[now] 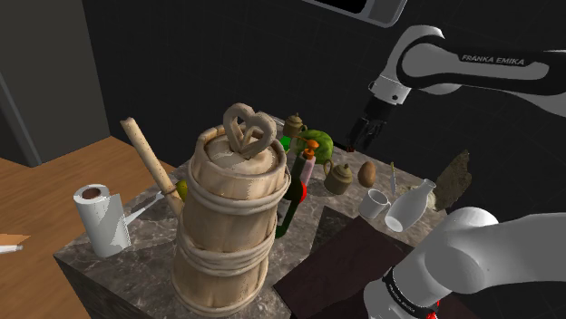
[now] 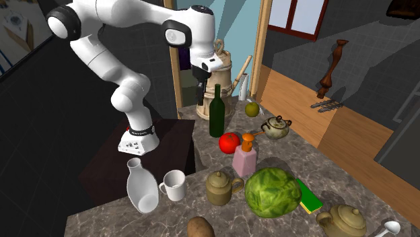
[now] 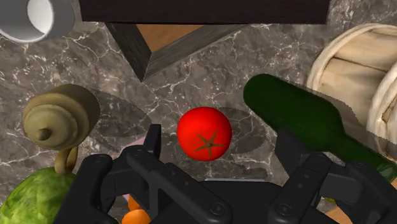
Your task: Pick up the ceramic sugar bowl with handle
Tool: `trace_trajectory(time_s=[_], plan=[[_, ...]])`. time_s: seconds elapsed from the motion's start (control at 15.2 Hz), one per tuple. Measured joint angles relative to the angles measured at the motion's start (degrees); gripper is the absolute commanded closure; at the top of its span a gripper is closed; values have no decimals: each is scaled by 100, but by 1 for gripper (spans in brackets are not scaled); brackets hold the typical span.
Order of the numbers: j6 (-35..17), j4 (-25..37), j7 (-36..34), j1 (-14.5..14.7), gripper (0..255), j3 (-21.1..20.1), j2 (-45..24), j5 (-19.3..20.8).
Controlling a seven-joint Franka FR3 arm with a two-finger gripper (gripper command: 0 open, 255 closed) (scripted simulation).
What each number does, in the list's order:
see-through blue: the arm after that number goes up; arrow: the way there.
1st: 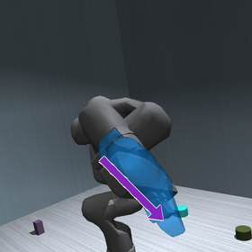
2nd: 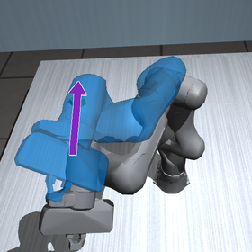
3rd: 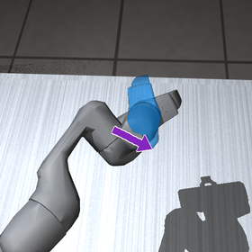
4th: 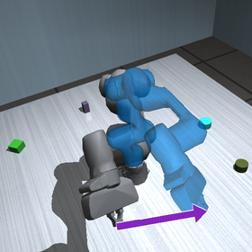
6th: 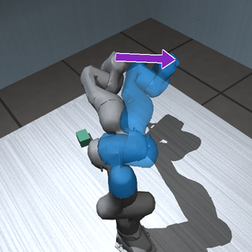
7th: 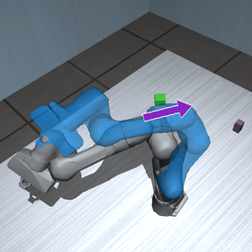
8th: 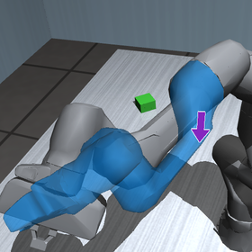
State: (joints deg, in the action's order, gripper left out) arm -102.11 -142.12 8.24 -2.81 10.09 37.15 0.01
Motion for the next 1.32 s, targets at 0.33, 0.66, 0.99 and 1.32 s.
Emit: trace_trajectory(time_s=[0.33,0.66,0.99,1.32], plan=[[-901,-55,535,-68,0,394,-796,169],[-1655,143,1151,-116,0,822,-1689,203],[-2389,468,1828,-122,0,1192,-2717,-18],[-2892,1024,2592,-181,0,1430,-3797,-496]])
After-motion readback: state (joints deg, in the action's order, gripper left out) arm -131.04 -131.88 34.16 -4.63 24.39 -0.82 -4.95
